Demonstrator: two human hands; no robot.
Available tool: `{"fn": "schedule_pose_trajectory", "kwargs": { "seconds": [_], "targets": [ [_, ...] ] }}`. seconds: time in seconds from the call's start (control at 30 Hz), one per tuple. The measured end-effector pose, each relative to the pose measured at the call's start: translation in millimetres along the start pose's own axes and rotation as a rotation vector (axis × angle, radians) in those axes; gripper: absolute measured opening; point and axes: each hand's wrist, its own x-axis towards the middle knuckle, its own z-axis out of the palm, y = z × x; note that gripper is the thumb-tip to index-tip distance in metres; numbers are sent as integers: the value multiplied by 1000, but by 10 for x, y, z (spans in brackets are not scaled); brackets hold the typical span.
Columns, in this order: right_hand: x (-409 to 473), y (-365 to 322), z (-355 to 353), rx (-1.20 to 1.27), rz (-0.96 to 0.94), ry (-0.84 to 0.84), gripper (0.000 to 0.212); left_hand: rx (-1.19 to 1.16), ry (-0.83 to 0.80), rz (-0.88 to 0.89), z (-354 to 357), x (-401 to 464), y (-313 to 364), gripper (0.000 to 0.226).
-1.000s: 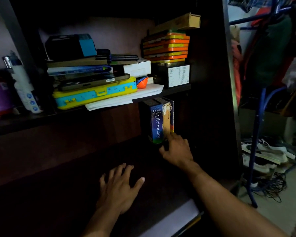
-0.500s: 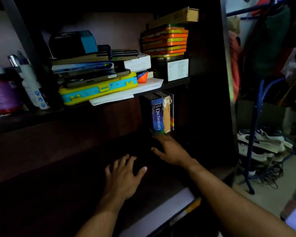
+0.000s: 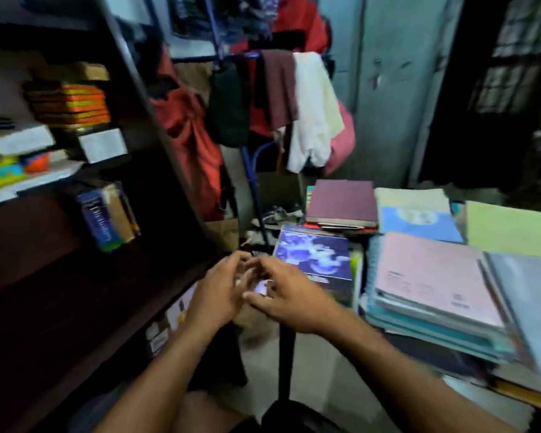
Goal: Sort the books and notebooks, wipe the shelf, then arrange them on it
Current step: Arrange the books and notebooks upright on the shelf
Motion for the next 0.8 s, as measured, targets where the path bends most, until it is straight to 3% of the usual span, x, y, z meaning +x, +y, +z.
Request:
{"fn": "schedule_pose_trajectory", "kwargs": {
  "seconds": [0.1,0.17,0.27,0.5,0.7,0.8],
  "targets": [
    [-324,172,-664,-150,139,51,44,100,-63,-17,354,167,514,58],
    [-405,275,-915,-329,253,-34,56,178,-103,-60,480,217,682,75],
    [-444,446,-1057,-519,326,-134,77,218,-198,-98,614,217,825,83],
    [-438,725,-772,-805,457,-144,92,202,-222,-225,625,299,831,68],
    [-441,743,-738,-825,381,-43,58,201,-177,-293,603,350,816,67],
    [-449,730,-751,-813,377,-52,52,98,-138,-334,563,327,807,53]
  ]
}}
